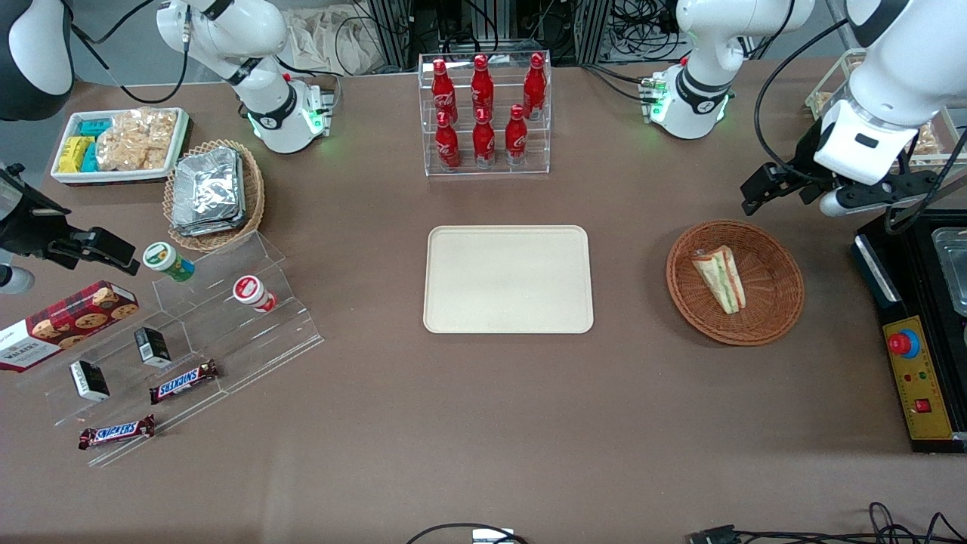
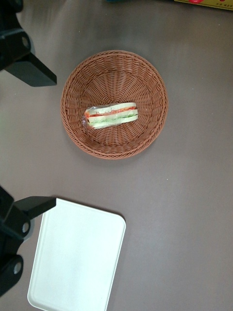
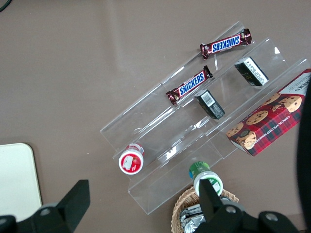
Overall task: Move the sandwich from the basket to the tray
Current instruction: 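Move the left gripper down over the wrapped sandwich in the wicker basket, then close the left gripper on the sandwich and lift it from the basket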
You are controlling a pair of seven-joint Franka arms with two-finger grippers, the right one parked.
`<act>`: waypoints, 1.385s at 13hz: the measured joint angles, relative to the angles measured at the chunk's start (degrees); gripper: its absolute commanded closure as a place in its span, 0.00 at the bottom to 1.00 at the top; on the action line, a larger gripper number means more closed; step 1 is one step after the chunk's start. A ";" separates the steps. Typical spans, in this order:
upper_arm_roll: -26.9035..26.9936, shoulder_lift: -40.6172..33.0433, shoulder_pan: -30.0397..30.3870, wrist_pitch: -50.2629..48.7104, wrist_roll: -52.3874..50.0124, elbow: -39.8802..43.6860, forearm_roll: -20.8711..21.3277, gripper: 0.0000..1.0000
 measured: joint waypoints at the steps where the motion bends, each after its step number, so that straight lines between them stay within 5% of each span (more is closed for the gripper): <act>1: 0.00 0.01 -0.05 -0.39 0.00 0.25 -0.05 0.00; 8: 1.11 1.23 0.91 -2.04 -0.05 -2.99 -0.18 0.00; 14: 1.64 4.86 3.35 15.11 -0.06 -20.02 -0.15 0.00; 18: 2.59 13.91 4.35 28.52 -0.06 -25.46 -0.15 0.00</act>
